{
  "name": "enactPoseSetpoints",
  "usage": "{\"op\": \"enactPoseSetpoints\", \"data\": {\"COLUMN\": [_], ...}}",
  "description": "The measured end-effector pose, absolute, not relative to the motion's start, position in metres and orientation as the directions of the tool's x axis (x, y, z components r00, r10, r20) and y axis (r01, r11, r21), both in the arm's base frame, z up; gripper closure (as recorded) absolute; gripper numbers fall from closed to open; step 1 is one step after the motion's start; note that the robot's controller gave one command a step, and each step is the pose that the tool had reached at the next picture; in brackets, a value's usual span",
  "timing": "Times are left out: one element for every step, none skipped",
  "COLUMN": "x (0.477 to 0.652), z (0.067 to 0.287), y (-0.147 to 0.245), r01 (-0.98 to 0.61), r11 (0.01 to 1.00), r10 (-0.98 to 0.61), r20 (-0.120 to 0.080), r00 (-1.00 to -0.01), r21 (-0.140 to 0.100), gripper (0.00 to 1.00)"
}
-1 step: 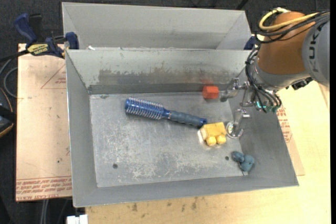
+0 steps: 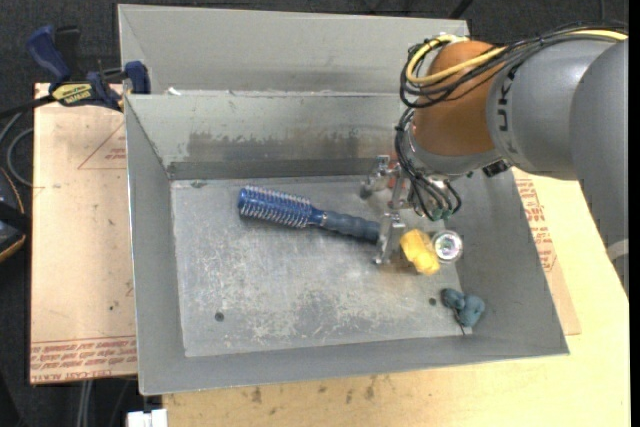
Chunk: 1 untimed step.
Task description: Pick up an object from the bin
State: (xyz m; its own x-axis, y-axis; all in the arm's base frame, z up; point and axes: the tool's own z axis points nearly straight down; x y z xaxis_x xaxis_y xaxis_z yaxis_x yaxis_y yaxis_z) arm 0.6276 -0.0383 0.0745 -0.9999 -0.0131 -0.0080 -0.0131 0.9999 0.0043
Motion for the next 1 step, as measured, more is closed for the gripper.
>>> {"op": "enactPoseSetpoints", "data": {"x": [0.6523], "z": [0.0748], "y": [-0.0194], "r01": [-0.334], "r11": [0.942], "r10": [-0.335], "r20": [-0.014], "r00": [-0.942], "r21": [-0.005], "gripper": [0.00]}}
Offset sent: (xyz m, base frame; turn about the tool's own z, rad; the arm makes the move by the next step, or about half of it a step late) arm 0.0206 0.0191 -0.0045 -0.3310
